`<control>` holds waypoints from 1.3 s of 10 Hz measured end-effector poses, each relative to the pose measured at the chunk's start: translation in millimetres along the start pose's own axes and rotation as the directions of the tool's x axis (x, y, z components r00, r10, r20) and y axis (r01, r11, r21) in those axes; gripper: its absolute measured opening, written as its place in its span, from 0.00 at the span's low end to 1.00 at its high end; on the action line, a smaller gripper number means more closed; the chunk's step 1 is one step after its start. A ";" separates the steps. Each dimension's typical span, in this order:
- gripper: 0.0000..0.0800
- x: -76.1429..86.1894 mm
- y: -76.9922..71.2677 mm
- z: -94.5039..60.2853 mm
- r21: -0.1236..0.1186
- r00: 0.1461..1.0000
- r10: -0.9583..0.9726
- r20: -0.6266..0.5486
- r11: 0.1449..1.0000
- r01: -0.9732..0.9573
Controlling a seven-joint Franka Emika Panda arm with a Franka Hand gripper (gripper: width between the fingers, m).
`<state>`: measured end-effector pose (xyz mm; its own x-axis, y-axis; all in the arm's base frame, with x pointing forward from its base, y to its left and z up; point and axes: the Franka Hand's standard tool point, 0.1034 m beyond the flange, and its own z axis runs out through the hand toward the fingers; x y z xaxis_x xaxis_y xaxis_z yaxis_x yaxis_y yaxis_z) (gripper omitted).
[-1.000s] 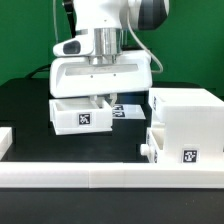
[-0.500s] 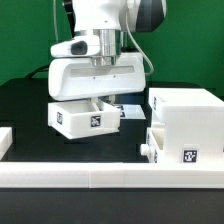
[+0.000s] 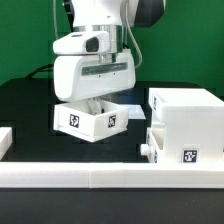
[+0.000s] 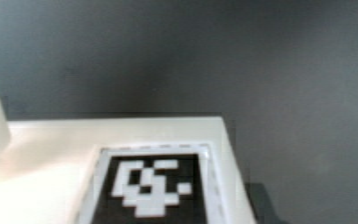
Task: Assemble drawer
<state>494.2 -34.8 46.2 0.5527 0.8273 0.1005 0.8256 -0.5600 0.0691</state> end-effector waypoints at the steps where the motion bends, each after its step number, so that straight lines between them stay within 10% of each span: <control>1: 0.05 -0.9 0.0 0.5 0.000 0.997 -0.076 0.002 0.997 0.076; 7: 0.05 4.4 9.8 -0.8 0.004 0.862 -0.506 0.029 0.863 0.506; 13: 0.05 1.3 11.7 -0.6 0.004 0.857 -0.514 0.029 0.858 0.514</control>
Offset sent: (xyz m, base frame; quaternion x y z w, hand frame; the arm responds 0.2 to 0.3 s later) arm 0.0176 -0.0036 0.0053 0.0042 -0.0307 -0.2735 0.9614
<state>504.5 -40.3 47.7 0.0527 0.9984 0.0214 0.9928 -0.0547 0.1069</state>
